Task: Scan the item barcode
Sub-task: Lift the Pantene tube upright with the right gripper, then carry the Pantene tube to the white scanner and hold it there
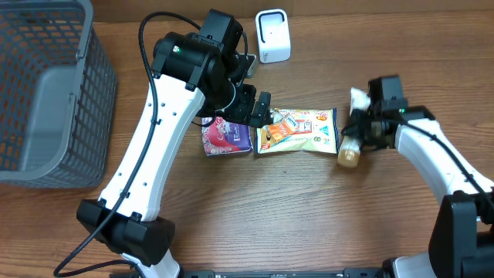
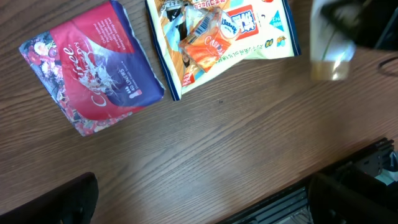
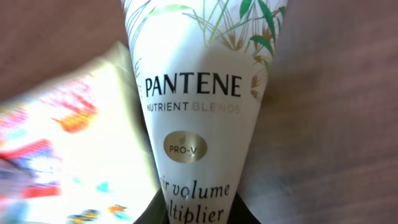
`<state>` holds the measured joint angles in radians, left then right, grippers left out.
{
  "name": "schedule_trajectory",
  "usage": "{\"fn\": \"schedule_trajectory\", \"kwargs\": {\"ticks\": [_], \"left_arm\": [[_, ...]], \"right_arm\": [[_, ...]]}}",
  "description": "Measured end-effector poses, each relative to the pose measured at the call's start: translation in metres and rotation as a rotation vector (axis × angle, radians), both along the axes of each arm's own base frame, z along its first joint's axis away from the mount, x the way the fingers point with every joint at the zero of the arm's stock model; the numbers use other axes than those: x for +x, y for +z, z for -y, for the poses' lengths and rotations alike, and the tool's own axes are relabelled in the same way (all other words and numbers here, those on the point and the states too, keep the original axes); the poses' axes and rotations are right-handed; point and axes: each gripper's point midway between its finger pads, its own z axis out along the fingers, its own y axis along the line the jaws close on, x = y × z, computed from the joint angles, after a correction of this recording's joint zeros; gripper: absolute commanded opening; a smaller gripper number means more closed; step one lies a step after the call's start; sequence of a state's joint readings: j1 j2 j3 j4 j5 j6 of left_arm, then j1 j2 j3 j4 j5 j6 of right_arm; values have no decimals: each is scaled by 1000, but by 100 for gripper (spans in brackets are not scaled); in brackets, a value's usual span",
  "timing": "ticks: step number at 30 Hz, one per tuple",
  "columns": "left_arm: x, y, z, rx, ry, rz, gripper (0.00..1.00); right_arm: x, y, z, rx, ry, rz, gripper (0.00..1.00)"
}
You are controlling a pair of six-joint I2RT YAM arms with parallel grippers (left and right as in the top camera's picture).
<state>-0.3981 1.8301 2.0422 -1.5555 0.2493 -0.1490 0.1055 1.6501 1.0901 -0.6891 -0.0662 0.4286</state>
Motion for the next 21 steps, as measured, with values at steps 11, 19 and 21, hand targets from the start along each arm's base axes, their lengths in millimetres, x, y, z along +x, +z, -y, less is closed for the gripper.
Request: {"fn": "schedule_trajectory", "kwargs": {"ticks": [11,19,21], "left_arm": [[0,0,0,0,0,0,100],[0,0,0,0,0,0,100],[0,0,0,0,0,0,100]], "right_arm": [[104,101,-10,6,27,482,4],[146,154,-60,102,63,783,4],[155,159,-79,133,81,841,4]]}}
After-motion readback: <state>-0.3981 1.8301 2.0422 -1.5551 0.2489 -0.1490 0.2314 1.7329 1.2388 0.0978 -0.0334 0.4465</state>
